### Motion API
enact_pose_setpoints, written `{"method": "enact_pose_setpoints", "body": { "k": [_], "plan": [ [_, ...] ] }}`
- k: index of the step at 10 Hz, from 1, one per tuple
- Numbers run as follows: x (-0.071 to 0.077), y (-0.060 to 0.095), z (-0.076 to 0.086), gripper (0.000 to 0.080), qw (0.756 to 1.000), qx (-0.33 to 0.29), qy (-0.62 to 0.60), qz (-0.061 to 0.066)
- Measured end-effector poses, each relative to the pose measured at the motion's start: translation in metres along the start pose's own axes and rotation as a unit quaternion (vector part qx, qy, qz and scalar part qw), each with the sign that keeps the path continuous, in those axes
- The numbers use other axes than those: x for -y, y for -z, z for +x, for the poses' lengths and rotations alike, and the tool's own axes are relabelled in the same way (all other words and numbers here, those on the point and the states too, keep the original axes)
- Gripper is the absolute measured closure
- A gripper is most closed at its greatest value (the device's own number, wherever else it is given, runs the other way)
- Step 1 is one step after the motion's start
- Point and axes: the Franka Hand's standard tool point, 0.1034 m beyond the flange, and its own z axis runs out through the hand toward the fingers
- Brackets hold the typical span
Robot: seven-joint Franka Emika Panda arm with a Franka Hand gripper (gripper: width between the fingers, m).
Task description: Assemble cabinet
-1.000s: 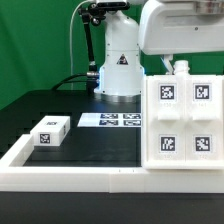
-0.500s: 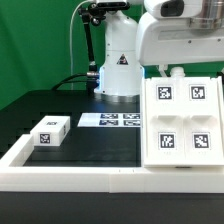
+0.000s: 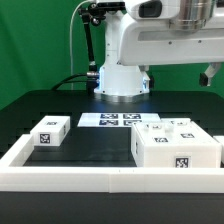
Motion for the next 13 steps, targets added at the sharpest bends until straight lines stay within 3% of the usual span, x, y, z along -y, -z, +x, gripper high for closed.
{"method": "enact_pose_setpoints", "body": {
  "k": [6, 8, 11, 13],
  "plan": [
    [0.005, -0.006, -0.005, 0.0003, 1.000, -0.002, 0.005, -0.001],
    [0.009, -0.023, -0.027, 0.0003, 0.999, -0.048, 0.011, -0.007],
    [0.007, -0.045, -0.030, 0.0003, 0.995, -0.098, 0.010, -0.005],
    [0.007, -0.043, -0.029, 0.0003, 0.995, -0.095, 0.010, -0.005]
  ]
}}
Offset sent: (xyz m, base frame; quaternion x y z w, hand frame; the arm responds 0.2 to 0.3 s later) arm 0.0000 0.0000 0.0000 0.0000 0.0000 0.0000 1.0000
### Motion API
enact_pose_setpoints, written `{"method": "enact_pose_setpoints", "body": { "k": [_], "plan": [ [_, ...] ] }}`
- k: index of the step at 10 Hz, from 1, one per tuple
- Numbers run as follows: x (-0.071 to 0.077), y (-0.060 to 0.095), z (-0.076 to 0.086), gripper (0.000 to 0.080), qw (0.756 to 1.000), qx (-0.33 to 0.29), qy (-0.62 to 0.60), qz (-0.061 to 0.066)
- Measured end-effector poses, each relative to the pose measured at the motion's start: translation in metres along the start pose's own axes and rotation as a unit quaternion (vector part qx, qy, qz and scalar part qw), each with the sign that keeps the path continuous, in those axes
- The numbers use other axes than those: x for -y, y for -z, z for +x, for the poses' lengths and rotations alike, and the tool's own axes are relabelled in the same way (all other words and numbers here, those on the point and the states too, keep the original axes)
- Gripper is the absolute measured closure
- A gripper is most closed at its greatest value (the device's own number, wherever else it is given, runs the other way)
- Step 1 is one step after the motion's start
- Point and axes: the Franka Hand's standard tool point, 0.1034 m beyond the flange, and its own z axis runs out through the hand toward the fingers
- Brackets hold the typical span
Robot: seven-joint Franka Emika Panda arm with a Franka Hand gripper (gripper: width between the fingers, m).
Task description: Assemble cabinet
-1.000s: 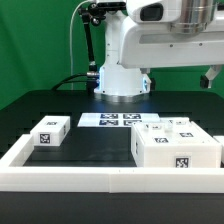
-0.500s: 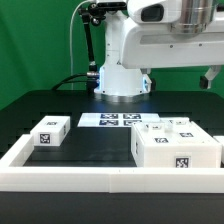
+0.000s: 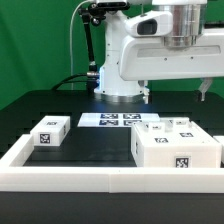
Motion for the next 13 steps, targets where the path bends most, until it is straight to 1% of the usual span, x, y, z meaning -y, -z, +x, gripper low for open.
{"method": "enact_pose_setpoints", "body": {
  "k": [2, 3, 5, 7, 8, 10, 12, 13],
  "plan": [
    [0.000, -0.001, -0.001, 0.0003, 1.000, 0.001, 0.000, 0.000],
    [-0.001, -0.005, -0.005, 0.0003, 1.000, -0.008, 0.005, 0.000],
    [-0.003, -0.031, -0.040, 0.0003, 0.999, -0.035, 0.005, -0.002],
    [-0.002, -0.047, -0.057, 0.0003, 0.999, -0.032, 0.005, -0.002],
    [-0.002, -0.049, -0.059, 0.0003, 1.000, -0.025, 0.004, -0.002],
    [-0.003, -0.049, -0.057, 0.0003, 1.000, -0.028, 0.007, -0.002],
    [-0.007, -0.063, -0.058, 0.0003, 0.999, -0.034, 0.011, -0.002],
    [-0.008, -0.066, -0.058, 0.0003, 0.999, -0.035, 0.016, -0.002]
  ]
}}
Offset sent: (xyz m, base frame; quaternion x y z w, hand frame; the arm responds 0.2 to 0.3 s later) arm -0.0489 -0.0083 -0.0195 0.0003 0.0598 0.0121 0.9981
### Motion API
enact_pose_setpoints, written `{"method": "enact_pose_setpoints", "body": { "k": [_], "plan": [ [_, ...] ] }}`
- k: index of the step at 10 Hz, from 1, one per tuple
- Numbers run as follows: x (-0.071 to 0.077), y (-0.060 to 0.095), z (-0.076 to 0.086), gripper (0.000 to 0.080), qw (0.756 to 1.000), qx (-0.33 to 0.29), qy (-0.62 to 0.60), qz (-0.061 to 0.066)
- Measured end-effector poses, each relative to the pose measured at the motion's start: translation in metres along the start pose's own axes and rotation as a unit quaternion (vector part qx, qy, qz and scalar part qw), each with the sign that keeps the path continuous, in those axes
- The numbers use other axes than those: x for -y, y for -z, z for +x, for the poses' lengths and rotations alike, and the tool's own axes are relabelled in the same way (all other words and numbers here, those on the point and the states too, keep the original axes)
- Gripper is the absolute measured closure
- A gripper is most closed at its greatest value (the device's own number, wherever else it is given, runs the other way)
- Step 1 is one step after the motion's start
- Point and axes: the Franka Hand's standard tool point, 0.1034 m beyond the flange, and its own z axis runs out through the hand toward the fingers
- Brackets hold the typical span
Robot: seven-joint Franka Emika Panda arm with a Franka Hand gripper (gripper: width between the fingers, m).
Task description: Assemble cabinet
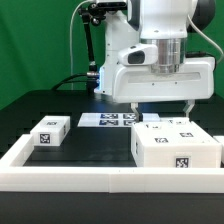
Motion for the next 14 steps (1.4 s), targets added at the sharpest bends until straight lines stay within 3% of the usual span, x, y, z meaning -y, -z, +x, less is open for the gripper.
{"method": "enact_pose_setpoints", "body": {
  "k": [4, 9, 12, 14],
  "plan": [
    [-0.007, -0.017, 0.010, 0.0003, 1.000, -0.009, 0.006, -0.001],
    [-0.009, -0.020, 0.012, 0.0003, 1.000, -0.009, 0.009, -0.001],
    [-0.023, -0.029, 0.014, 0.0003, 0.999, -0.019, 0.029, -0.005],
    [-0.021, -0.026, 0.030, 0.0003, 0.999, -0.026, 0.032, -0.005]
  ]
}}
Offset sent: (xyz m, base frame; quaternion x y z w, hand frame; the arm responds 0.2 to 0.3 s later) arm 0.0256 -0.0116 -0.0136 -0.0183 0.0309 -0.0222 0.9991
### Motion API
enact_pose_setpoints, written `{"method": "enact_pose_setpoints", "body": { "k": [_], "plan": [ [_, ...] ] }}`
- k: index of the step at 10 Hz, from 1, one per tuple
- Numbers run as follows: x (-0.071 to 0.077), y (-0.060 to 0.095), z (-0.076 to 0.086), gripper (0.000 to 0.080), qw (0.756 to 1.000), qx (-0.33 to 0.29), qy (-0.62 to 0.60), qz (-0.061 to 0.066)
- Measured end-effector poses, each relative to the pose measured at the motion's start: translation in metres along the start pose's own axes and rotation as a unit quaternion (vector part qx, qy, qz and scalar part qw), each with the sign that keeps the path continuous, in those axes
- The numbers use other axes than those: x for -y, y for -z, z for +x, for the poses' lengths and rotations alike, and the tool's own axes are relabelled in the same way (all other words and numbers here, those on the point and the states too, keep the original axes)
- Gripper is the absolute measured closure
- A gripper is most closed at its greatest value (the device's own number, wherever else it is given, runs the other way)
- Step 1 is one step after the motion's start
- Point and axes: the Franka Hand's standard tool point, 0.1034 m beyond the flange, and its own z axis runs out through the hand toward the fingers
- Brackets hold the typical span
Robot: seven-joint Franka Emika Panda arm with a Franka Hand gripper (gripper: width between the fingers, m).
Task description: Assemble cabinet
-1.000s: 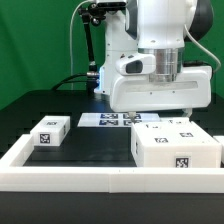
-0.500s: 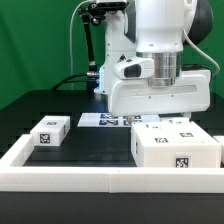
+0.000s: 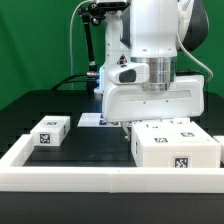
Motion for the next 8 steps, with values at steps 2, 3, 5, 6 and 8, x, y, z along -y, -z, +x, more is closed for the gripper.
{"method": "enact_pose_setpoints", "body": {
  "k": [2, 3, 5, 6, 8],
  "plan": [
    [0.001, 0.004, 0.009, 0.0003, 1.000, 0.003, -0.002, 0.002],
    [0.001, 0.003, 0.008, 0.0003, 1.000, 0.003, -0.001, 0.002],
    [0.001, 0.003, 0.008, 0.0003, 1.000, 0.004, -0.001, 0.002],
    [0.003, 0.001, 0.002, 0.0003, 1.000, 0.008, -0.003, 0.003],
    [0.006, -0.003, -0.007, 0.0003, 1.000, 0.014, -0.004, 0.005]
  ]
}}
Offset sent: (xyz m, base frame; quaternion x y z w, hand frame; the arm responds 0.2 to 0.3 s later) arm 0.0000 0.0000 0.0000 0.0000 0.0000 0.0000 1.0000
